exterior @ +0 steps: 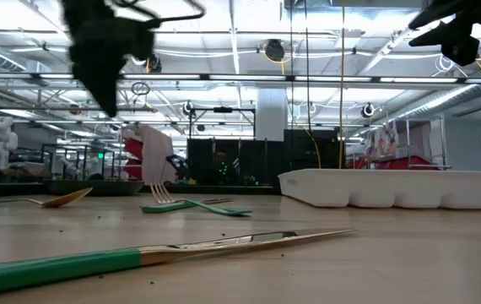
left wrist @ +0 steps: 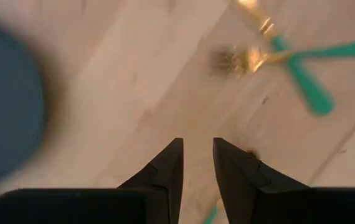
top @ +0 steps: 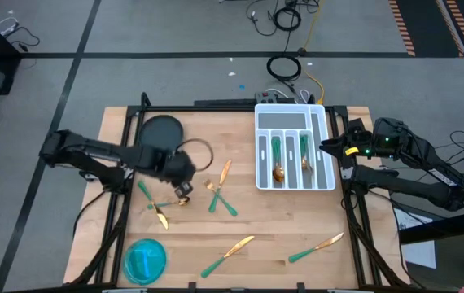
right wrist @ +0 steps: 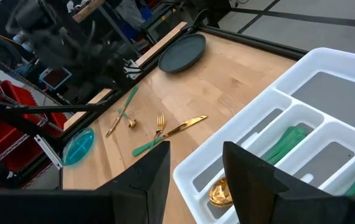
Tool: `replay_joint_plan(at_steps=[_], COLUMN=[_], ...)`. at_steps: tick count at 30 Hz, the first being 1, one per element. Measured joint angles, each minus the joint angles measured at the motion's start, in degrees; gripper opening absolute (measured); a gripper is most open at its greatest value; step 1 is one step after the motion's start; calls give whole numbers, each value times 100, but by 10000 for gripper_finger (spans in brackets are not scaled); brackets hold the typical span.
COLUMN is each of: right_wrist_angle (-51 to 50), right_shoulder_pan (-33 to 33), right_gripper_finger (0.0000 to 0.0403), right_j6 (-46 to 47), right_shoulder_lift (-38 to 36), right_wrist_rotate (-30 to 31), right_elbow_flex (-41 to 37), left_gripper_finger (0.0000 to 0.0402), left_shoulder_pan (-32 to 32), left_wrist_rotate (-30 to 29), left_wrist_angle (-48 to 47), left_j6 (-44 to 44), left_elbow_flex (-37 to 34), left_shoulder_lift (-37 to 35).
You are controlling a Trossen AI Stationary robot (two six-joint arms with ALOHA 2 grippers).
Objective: Sort silverware
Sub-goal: Put the green spoon into the silverware tray
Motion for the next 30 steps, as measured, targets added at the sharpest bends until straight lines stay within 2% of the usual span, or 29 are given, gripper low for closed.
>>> replay_joint_plan(at_steps=[4, 10, 13, 20, 27, 29, 30], right_wrist_angle=[4, 11, 13, 15, 18, 19, 19], right_shoulder_pan=[0, 0, -2, -1, -1, -2, 0], right_gripper_finger=[141, 141, 141, 141, 141, 141, 141], right_j6=[0, 60, 111, 131, 131, 128, 113], right_shoulder_lift=[2, 2, 2, 2, 2, 2, 2], right_wrist_rotate=[0, 0, 0, 0, 0, 0, 0], right_elbow_flex=[0, 0, 0, 0, 0, 0, 0], left_gripper_finger=[96, 96, 96, 96, 96, 96, 96], left_shoulder_pan=[-567, -1136, -1365, -1720, -1983, -1995, -2016], left_wrist_rotate=[-392, -395, -383, -273, 413, 404, 282], left_wrist_angle=[52, 43, 41, -43, -469, -409, -285], left_j6=[-1128, -2479, -2819, -3133, -5781, -6063, -5847], left_elbow_flex=[-672, -1420, -1666, -2008, -2135, -2063, -2028], left_shoulder_lift=[-113, -116, -116, -116, -160, -188, -190])
